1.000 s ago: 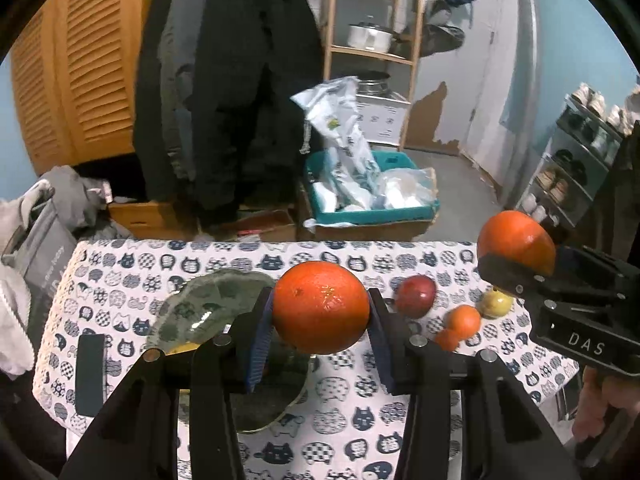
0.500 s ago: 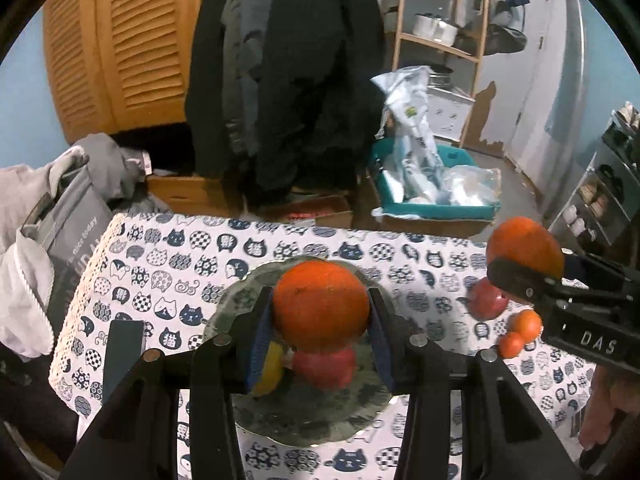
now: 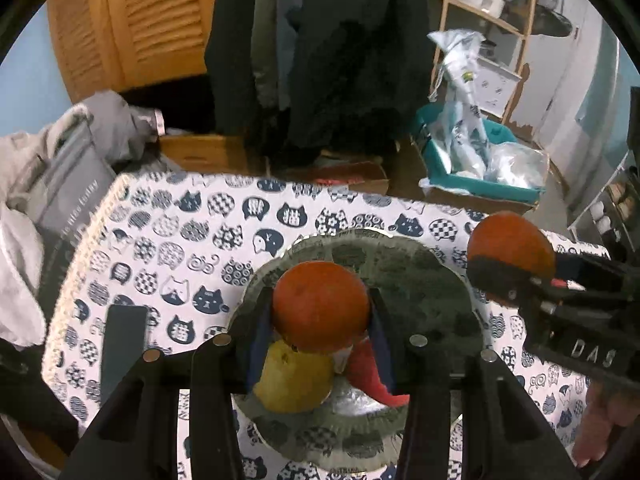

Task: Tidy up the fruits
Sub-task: 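Lower the large orange into the bowl with the right tool while the left tool lowers its orange, then open both tools to release the oranges inside the bowl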

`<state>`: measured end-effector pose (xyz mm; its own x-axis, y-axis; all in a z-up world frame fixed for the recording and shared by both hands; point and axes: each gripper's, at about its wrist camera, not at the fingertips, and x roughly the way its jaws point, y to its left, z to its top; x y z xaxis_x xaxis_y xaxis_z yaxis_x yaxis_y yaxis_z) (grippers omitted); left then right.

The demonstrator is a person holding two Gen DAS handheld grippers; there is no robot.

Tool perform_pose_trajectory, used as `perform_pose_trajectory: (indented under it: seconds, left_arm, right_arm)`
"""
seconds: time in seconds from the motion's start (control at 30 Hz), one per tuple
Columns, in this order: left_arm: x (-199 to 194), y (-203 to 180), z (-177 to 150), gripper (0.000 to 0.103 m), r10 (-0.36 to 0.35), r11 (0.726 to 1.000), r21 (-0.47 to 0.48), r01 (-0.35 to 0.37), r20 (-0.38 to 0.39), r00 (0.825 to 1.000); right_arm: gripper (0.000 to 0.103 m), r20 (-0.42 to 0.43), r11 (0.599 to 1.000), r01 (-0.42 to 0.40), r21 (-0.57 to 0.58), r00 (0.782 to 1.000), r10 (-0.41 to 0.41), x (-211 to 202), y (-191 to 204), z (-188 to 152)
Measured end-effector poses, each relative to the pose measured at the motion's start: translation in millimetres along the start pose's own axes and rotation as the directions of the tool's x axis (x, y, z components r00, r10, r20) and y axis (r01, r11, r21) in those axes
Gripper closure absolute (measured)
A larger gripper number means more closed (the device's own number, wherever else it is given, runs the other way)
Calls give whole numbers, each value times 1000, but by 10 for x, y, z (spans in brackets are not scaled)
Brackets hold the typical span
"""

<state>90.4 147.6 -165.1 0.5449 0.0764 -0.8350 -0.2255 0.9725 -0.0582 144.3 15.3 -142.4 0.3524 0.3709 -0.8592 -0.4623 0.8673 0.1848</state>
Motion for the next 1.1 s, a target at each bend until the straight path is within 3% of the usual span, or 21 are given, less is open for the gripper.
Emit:
perform_pose_trajectory:
  seconds: [0.33,0.9,0.97,1.03,1.1]
  left_arm:
    - [611,256,-74,57,-38,995,-100,26,-119,992]
    - [930,295,-165,56,-35,996,-90,18,-192,981]
    - [921,303,-165,53,-30,996,-87,14,-188,982]
    - [907,314,-164,42,-27,996,-88,11,-181,983]
    - [886,332,-161,39,-26,996,-94,10,-175,984]
  right_arm:
    - [38,-98,1000,-3,15,995,5,542,-57,-35]
    - [38,-147,1000,-21,21,989,24,832,-57,-87]
    - [38,-147,999,-25,28,989,29,833,-61,-77]
    - [38,-145,999,-25,35,989,30,828,-67,-70]
    - [38,-143,999,-27,40,989,32,825,-62,-64]
